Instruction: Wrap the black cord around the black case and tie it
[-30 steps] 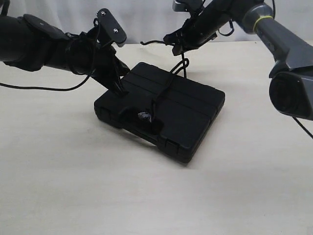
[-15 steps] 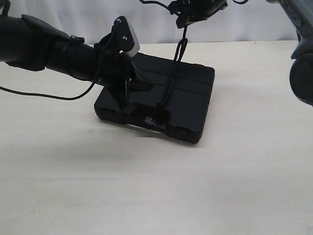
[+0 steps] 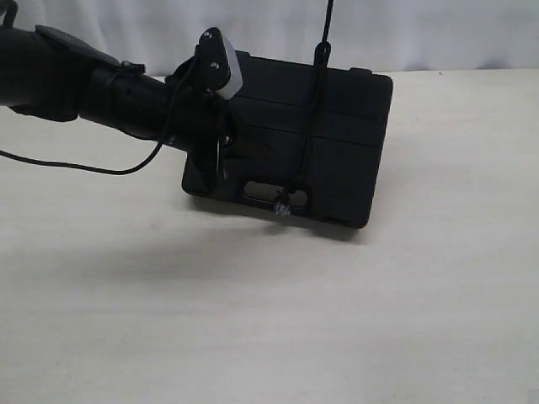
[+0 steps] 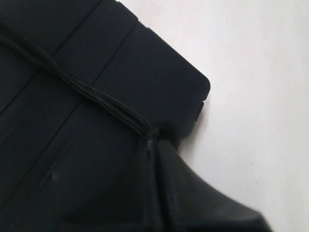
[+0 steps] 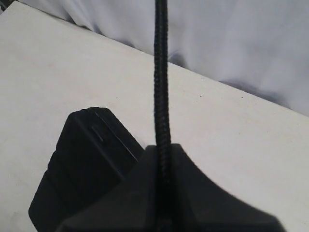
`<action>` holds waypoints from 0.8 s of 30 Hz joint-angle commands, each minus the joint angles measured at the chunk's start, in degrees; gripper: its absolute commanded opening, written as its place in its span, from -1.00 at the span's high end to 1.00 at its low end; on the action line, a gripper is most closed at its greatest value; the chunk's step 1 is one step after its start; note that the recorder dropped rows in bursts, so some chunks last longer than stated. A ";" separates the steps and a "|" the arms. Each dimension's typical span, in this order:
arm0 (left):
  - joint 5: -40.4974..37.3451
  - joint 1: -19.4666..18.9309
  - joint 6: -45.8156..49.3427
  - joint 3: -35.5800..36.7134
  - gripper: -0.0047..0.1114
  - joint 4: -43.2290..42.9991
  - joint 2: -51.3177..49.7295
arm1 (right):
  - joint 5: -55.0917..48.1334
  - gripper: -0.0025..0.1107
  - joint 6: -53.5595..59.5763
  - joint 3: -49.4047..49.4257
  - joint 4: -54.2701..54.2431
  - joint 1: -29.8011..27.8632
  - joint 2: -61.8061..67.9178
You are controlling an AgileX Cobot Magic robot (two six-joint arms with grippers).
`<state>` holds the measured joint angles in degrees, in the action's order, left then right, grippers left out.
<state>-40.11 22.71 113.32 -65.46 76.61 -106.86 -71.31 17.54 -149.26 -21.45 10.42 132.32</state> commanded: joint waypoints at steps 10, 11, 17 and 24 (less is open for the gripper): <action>-4.39 0.02 4.00 0.08 0.92 0.57 0.39 | 1.35 0.88 0.17 -0.66 -2.27 -0.31 -3.92; -4.39 0.02 4.00 0.08 0.92 0.57 0.39 | 1.35 0.88 0.27 -0.66 -2.28 -0.31 -4.34; -4.39 0.02 4.00 0.08 0.92 0.57 0.39 | 1.35 0.88 0.39 -0.17 -2.35 -0.31 -6.57; -4.66 0.02 3.98 0.08 0.92 0.57 0.39 | 1.35 0.88 0.55 4.19 -2.06 -0.31 -6.80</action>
<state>-44.10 22.71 117.29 -65.46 76.61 -106.86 -71.83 17.54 -146.27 -22.84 10.42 126.47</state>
